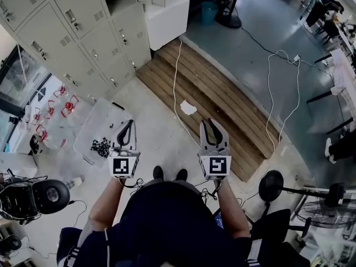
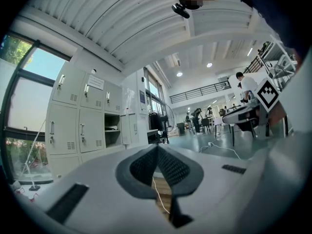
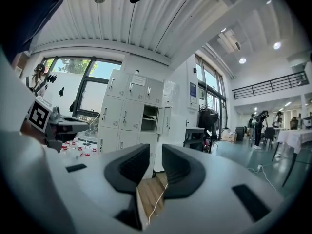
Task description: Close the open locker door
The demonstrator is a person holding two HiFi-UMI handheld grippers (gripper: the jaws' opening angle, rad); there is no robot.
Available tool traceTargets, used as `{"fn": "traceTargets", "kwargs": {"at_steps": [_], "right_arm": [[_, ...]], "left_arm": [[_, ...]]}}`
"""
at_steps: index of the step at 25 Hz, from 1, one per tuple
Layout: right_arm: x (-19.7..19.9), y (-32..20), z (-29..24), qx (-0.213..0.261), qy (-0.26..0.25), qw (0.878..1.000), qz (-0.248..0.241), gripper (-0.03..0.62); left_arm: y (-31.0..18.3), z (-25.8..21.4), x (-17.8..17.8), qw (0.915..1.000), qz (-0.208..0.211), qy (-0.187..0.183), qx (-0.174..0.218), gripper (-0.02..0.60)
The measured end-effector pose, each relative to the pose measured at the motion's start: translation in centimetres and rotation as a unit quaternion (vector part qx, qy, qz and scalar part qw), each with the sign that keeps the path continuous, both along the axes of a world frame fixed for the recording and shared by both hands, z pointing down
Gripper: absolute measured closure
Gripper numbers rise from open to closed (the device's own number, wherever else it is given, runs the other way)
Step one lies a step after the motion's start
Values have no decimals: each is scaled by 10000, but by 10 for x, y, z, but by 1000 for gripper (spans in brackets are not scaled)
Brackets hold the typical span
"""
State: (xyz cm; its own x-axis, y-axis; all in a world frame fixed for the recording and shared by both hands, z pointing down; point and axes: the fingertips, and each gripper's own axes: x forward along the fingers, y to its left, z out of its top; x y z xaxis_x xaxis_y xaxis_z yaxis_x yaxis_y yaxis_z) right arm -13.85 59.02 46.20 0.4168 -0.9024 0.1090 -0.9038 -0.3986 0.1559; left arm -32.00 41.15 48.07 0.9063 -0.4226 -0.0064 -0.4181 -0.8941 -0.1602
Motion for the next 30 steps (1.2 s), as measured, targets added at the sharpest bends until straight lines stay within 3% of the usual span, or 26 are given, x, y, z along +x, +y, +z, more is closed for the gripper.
{"fn": "traceTargets", "kwargs": {"at_steps": [4, 6, 9, 13, 16, 27, 30], "right_arm": [[0, -3, -4, 66, -32, 10000, -58, 482], [-2, -6, -7, 84, -40, 9999, -144, 377], [-6, -12, -10, 33, 5, 9994, -342, 267], [-10, -18, -17, 92, 32, 9984, -557, 125], [-13, -26, -22, 126, 99, 9974, -697, 64], [-17, -56, -32, 157, 133, 9979, -617, 43], [-14, -72, -33, 120, 204, 9979, -606, 43]], "left_arm": [[-4, 3, -4, 10000, -33, -2, -6, 578], [-4, 2, -4, 10000, -19, -37, -27, 578], [-5, -1, -5, 9996, -66, -249, -119, 578], [-6, -2, -6, 10000, 14, 25, -1, 578], [-8, 0, -7, 9999, 94, 116, -65, 578], [-34, -17, -19, 9992, 236, 311, -121, 578], [-51, -13, -22, 9996, 221, 133, -69, 578]]}}
